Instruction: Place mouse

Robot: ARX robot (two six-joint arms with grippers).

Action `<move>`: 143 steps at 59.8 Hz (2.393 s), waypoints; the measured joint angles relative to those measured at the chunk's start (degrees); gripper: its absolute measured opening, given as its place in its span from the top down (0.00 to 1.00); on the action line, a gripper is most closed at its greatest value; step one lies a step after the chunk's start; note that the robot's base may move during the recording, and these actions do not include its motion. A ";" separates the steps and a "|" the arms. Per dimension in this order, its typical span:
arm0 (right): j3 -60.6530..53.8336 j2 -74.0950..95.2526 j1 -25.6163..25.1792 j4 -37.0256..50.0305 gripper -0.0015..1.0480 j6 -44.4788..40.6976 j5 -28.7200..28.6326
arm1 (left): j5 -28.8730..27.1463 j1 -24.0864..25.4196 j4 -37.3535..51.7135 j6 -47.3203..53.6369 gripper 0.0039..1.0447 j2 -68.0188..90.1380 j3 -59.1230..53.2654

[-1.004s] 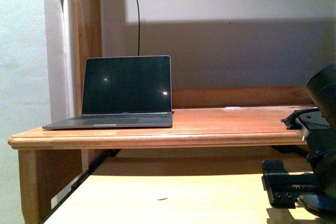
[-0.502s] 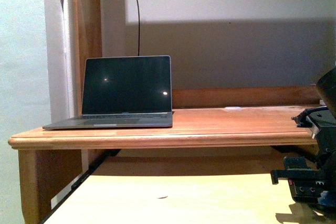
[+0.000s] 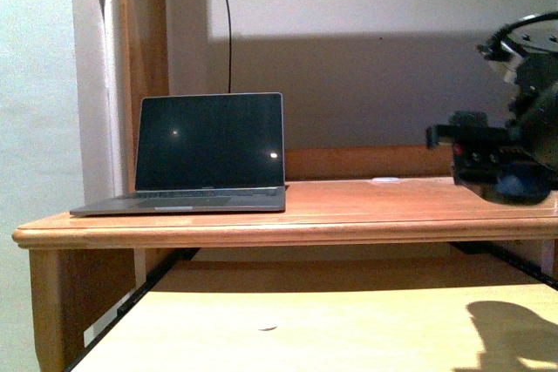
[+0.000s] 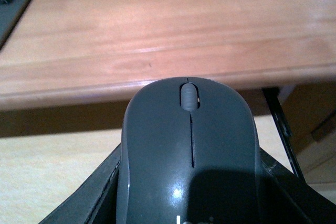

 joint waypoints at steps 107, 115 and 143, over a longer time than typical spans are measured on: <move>7.89 11.82 2.05 21.62 0.07 -2.43 0.20 | 0.00 0.00 0.00 0.00 0.07 0.00 0.00; -10.82 0.04 -1.42 30.21 0.07 -5.62 -6.84 | 0.02 0.00 0.00 0.00 0.07 0.00 0.00; -50.84 -24.81 -17.77 33.48 0.07 -11.61 -37.75 | 0.00 0.00 0.00 0.00 0.07 0.00 0.00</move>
